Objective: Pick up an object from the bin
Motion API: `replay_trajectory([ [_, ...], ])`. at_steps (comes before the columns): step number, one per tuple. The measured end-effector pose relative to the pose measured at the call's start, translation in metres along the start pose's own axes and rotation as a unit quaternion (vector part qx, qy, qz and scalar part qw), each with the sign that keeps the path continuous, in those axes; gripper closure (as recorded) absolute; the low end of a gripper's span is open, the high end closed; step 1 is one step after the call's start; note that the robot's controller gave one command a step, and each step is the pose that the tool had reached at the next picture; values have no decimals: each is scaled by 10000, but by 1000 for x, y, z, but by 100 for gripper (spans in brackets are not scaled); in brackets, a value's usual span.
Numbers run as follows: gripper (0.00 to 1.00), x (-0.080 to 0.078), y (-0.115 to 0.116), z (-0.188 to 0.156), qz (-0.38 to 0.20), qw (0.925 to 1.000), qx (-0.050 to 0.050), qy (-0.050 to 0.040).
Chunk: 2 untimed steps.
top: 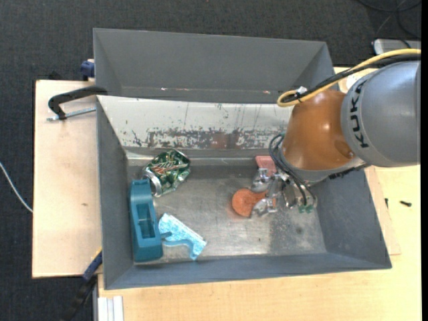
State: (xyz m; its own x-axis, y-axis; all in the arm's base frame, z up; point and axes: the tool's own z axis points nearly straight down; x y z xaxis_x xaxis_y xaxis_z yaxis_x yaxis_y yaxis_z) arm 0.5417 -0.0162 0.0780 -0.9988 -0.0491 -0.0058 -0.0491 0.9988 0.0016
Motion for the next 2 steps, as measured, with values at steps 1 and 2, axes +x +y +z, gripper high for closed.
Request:
replay_trajectory([
  [1,100,0,0,-3,1,10000,3,-2],
  [2,100,0,0,-8,2,10000,2,10],
])
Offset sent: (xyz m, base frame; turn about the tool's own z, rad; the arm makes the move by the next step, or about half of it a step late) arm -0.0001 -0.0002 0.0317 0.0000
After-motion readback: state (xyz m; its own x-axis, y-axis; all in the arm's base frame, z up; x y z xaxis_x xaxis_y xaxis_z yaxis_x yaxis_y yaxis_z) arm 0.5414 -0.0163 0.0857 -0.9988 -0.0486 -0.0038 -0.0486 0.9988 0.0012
